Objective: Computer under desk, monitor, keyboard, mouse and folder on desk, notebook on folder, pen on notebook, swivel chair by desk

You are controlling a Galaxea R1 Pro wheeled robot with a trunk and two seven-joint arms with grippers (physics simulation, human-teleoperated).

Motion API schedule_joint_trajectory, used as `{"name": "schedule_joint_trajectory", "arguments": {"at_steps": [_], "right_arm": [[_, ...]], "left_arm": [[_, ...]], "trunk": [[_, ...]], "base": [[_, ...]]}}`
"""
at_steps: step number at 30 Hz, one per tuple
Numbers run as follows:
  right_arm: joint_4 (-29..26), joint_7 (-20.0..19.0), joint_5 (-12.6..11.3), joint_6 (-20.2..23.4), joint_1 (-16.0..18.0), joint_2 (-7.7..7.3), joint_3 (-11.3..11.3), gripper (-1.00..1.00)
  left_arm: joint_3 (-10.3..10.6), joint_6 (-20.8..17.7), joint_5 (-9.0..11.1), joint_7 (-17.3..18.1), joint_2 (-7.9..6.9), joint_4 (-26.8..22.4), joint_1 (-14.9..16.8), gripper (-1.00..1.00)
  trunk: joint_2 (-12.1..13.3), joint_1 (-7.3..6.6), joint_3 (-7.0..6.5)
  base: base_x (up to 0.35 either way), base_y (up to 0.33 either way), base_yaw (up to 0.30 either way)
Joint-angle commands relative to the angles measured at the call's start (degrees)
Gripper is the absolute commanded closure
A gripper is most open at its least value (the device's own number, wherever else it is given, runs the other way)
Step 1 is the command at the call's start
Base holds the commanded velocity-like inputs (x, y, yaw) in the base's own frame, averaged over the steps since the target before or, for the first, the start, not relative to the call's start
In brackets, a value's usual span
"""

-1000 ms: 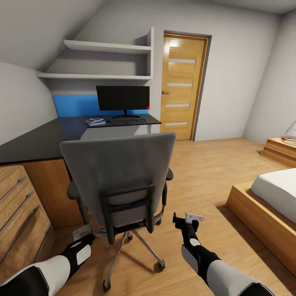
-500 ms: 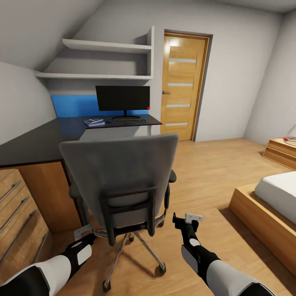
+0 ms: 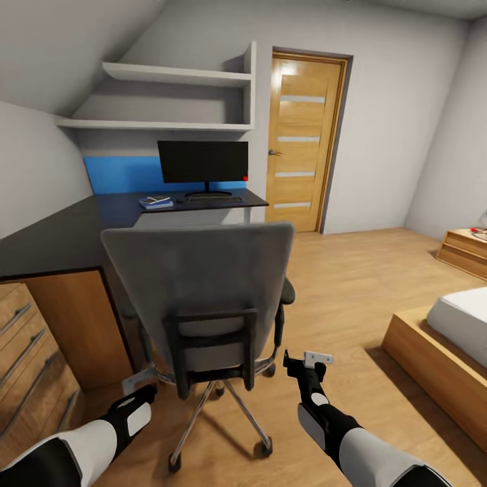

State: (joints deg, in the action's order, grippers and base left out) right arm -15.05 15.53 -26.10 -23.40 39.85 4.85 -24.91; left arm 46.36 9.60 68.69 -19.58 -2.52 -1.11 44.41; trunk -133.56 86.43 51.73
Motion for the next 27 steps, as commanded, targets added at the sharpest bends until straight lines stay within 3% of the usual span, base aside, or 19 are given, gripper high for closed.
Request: {"name": "schedule_joint_trajectory", "arguments": {"at_steps": [1, 12, 18, 24, 27], "right_arm": [[0.0, 0.4, -0.4, -0.2, 0.0, -0.01, -0.5, -1.0], [0.1, 0.1, -0.4, -0.1, 0.0, 0.02, -0.6, -1.0], [0.2, 0.0, 1.0, 0.0, 0.0, 0.26, -1.3, -1.0], [0.3, -0.1, 3.1, -0.1, 0.0, 0.33, -1.5, -1.0], [0.4, -0.6, 3.7, -0.1, -0.1, 0.53, -1.6, -1.0]], "left_arm": [[0.5, 0.1, 0.5, -0.3, -0.03, -0.1, 0.0, -1.0], [0.5, 0.0, 0.5, -0.2, 0.38, -0.1, 0.0, -1.0], [0.6, 0.1, 0.3, 0.0, 2.62, -0.1, 0.0, -1.0], [0.8, 0.1, -0.1, 0.1, 3.8, -0.1, 0.1, -1.0], [0.9, 0.1, -1.6, 0.1, 4.7, -0.1, 0.1, -1.0]], "trunk": [[0.0, -0.04, 0.05], [0.0, -0.04, 0.05], [0.0, -0.04, 0.05], [0.0, -0.04, 0.05], [0.0, -0.04, 0.05]], "base": [[-0.29, 0.0, 0.0], [-0.327, -0.01, 0.0], [-0.286, -0.135, 0.0], [-0.085, -0.054, 0.0], [-0.014, -0.009, 0.0]]}}
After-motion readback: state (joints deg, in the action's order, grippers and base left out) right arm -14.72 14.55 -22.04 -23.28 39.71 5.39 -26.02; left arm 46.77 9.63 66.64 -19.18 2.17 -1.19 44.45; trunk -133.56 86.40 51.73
